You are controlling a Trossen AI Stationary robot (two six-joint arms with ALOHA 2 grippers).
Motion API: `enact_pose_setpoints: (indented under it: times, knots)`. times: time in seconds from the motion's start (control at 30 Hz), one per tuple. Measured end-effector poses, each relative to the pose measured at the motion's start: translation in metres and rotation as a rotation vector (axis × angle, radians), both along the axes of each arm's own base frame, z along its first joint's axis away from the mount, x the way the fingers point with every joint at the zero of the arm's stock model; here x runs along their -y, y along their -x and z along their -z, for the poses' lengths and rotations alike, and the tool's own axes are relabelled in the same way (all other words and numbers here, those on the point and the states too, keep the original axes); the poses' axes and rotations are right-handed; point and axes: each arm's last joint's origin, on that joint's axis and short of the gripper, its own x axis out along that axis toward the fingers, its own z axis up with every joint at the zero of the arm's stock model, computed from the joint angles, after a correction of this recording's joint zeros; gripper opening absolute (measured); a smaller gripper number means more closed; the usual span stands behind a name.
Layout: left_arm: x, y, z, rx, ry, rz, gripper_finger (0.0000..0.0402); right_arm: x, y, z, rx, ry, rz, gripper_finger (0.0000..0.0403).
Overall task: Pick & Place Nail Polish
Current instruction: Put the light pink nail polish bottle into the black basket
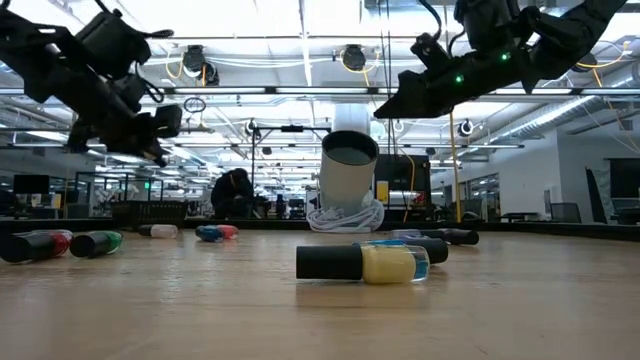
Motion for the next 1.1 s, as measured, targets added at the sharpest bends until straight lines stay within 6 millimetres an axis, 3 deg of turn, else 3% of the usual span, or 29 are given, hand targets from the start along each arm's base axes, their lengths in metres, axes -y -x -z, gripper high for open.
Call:
enact_pose_setpoints:
  times: [0.47,0.8,0.93,1.1]
  knots:
    - [-0.028,0.010,0.010,-0.036,0.061,-0.134,0.0052,0.000,0.000,0.000,-0.001,0.000,-0.002,0.0211]
    - [-0.042,0.011,0.025,-0.072,0.180,-0.073,0.0052,0.000,0.000,0.000,-0.001,0.000,-0.002,0.0210]
    - [-0.044,0.004,0.023,-0.034,0.209,0.104,0.0052,0.000,0.000,0.000,-0.001,0.000,-0.002,0.0210]
    - [-0.039,-0.014,-0.007,0.162,0.061,0.581,0.0052,0.000,0.000,0.000,-0.001,0.000,-0.003,0.0210]
